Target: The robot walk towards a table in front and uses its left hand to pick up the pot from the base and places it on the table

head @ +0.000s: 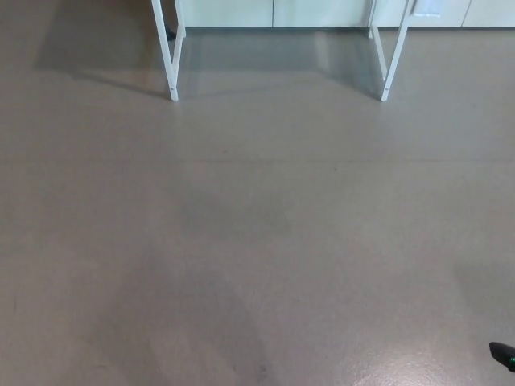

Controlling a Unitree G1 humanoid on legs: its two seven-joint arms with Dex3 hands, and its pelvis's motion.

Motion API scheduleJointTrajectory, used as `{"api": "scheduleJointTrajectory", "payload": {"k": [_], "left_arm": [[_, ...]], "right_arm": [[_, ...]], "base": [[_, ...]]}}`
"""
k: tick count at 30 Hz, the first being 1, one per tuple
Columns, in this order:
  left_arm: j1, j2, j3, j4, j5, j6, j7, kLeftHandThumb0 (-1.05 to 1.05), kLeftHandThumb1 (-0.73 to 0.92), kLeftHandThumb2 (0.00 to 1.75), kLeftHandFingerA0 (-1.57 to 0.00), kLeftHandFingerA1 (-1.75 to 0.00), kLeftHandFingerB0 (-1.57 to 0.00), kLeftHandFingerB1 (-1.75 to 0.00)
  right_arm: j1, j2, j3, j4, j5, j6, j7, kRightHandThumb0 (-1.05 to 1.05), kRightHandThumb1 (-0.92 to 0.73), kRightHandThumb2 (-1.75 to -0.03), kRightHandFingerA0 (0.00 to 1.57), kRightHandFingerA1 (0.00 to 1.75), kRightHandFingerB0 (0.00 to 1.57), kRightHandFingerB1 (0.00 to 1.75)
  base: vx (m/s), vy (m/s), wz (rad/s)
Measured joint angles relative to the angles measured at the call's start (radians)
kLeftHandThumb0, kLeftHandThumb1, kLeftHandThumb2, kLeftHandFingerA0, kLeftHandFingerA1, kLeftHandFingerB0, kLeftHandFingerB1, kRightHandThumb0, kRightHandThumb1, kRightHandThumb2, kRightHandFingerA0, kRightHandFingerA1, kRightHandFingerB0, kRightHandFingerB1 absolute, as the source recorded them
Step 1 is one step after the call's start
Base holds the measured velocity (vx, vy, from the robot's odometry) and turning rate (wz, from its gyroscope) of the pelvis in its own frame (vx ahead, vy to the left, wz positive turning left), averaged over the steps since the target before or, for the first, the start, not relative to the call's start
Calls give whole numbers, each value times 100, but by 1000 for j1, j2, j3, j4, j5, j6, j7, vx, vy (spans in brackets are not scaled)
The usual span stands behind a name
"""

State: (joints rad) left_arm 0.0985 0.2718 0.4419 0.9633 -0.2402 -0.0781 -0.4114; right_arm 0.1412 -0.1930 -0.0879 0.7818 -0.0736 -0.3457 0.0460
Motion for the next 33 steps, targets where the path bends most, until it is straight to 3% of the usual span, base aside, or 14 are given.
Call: {"api": "scheduleJointTrajectory", "payload": {"k": [1,8,10,11,13,14,20,21,22,23,31,32,33], "left_arm": [[9,-1,0,6,-1,-1,-3,5,64,58,-30,-35,-22,-30],[51,3,0,47,-8,-35,-32,3,65,58,-27,-35,-20,-30],[63,4,-2,57,-8,-47,-39,-3,58,56,-31,-35,-24,-30],[69,5,-5,59,-8,-53,-41,-3,40,85,-23,-52,-13,-48],[78,6,-14,60,-6,-66,-40,-3,41,86,-21,-52,-13,-47],[81,7,-19,62,-4,-72,-38,-4,58,56,-31,-34,-25,-30],[88,42,-31,73,0,-106,-26,-2,59,56,-30,-35,-25,-30],[89,44,-31,74,0,-109,-24,-1,41,86,-21,-52,-12,-47],[90,44,-32,74,0,-112,-24,-1,41,86,-21,-52,-12,-47],[91,44,-32,74,0,-113,-24,-3,58,56,-31,-34,-24,-30],[97,44,-36,95,0,-125,-24,-4,60,57,-30,-35,-24,-30],[98,45,-37,97,-1,-129,-24,-2,42,87,-20,-52,-13,-48],[97,40,-40,98,0,-129,-24,-2,42,87,-20,-52,-13,-48]], "right_arm": [[5,0,3,2,-2,-5,0,-9,-50,-91,31,58,13,48],[50,-12,20,30,-10,-23,-3,-10,-51,-92,30,56,12,48],[56,-12,29,36,-14,-25,-5,-8,-51,-92,30,57,13,48],[57,-12,33,39,-16,-27,-5,-8,-51,-92,30,57,13,48],[59,-12,36,45,-18,-32,-6,-9,-51,-92,31,57,14,48],[58,-13,39,48,-20,-35,-8,-8,-50,-91,31,57,14,48],[61,1,62,63,-35,-50,-16,-10,-49,-91,32,58,14,49],[59,2,63,70,-37,-54,-18,-11,-49,-91,32,58,14,49],[57,2,64,77,-39,-57,-19,-11,-49,-91,32,58,14,49],[54,2,66,82,-40,-60,-21,-10,-50,-91,32,57,14,49],[48,1,76,93,-51,-71,-32,-10,-49,-91,32,58,14,49],[45,4,80,98,-53,-73,-34,-10,-49,-91,32,58,14,48],[45,-5,78,99,-55,-77,-36,-10,-49,-91,32,58,14,48]], "base": [[-15,7,-16],[-144,-31,5],[54,93,-10],[28,168,-4],[103,224,-13],[154,271,-23],[300,258,-7],[181,73,7],[183,64,3],[178,17,6],[193,-121,12],[223,-198,21],[208,-138,42]]}}
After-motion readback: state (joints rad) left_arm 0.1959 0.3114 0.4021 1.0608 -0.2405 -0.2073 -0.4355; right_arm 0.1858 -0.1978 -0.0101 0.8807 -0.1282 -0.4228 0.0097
